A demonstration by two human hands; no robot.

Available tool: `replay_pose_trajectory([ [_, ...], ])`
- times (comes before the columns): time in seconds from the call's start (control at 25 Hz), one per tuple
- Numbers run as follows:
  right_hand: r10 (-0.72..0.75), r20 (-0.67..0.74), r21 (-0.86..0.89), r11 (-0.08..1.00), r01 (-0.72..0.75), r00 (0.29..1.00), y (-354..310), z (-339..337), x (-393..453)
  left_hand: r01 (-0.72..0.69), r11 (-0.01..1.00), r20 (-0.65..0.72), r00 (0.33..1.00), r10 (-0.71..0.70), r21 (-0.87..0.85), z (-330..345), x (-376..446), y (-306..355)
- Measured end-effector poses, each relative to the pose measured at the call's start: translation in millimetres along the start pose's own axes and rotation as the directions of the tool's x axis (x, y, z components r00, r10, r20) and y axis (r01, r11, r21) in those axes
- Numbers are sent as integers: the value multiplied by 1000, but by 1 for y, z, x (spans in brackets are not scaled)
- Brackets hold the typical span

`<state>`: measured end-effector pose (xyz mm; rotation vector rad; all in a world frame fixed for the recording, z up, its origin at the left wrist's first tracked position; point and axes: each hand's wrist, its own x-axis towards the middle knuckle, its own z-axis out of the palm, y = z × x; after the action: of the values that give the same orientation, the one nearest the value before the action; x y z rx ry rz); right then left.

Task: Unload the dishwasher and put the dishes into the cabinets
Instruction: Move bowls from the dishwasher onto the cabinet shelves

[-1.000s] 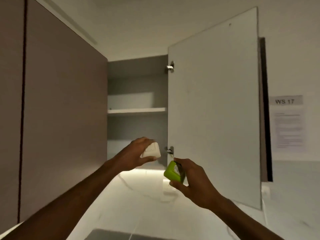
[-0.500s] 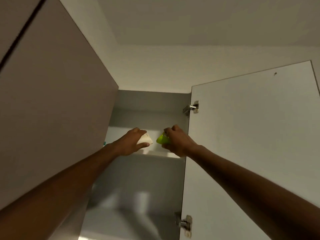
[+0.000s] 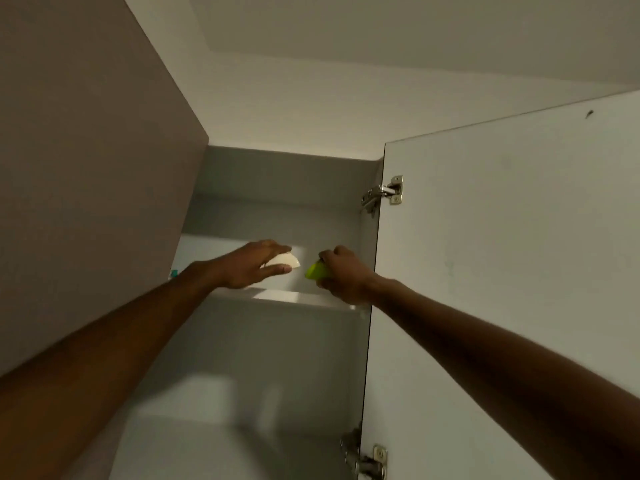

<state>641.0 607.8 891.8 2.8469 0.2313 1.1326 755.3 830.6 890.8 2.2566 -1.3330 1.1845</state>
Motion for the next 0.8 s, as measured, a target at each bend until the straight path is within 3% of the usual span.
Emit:
replay_pose_trajectory([
  [0.16, -158, -104, 55, 985, 164, 982, -31, 5, -39, -15, 988, -73, 997, 4, -153, -27, -42, 23],
  [0.32, -241, 97, 76, 969, 234, 966, -56, 72, -95, 150, 940, 162, 981, -104, -308, 17, -127, 32],
  [0.4, -225, 218, 92, 973, 210, 950, -58, 119, -116, 238, 901, 255, 955, -150, -363, 62, -169, 31],
  [0.56, -79, 450, -14, 995, 96, 889, -43, 200, -135, 358, 888, 413, 883, -222, -287, 156, -199, 29],
  [0.8, 165, 512, 6, 981, -195, 843, -21, 261, -145, 440, 858, 477, 833, -280, -265, 222, -206, 12],
])
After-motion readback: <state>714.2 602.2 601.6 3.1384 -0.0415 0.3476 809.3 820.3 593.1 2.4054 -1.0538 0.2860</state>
